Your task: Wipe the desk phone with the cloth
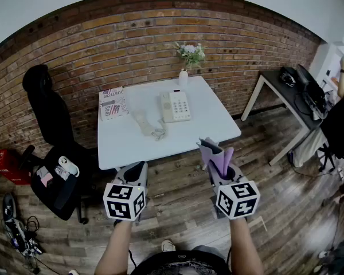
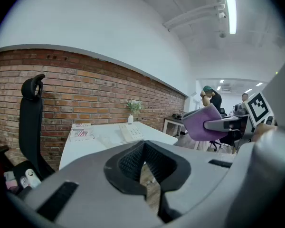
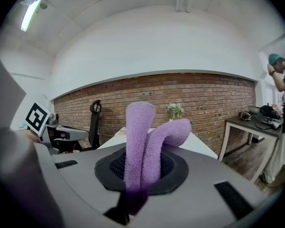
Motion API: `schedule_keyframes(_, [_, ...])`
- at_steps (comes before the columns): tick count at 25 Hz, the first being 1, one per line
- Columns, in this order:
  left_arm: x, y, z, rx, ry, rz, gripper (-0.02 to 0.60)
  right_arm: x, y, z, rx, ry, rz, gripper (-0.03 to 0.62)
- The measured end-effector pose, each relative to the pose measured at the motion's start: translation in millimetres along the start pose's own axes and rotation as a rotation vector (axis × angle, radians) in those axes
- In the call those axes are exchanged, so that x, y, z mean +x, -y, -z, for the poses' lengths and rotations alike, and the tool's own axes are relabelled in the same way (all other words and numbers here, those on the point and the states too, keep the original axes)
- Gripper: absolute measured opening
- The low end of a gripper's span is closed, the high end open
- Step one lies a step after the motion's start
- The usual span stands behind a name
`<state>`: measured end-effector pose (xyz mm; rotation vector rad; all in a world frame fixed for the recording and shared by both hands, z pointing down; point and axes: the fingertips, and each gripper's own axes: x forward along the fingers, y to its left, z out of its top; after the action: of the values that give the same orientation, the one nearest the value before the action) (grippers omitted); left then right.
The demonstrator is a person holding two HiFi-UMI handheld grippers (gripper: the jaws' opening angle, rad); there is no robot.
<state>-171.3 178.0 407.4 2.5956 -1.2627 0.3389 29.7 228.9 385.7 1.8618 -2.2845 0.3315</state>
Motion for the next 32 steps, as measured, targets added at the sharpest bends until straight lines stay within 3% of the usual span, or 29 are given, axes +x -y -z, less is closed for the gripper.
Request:
schedule_keyframes(15, [40.3, 2.2, -2.9, 0.019, -0.017, 0.020, 0.005, 25.6, 22.9, 2.1, 0.013, 0.002, -0.003, 0.046])
schedule_keyframes(27, [143.9, -6.0, -27.4, 0.000, -0.047, -0.023, 0.005, 109.5, 96.1, -12.1, 0.024, -0.017, -0.069, 0.046])
schedule_keyframes(32, [186.8, -10.0, -45.9, -0.014, -0.054, -0.075, 0.005, 149.7, 131.8, -26.3, 0.024, -0.032, -0.120, 0.046])
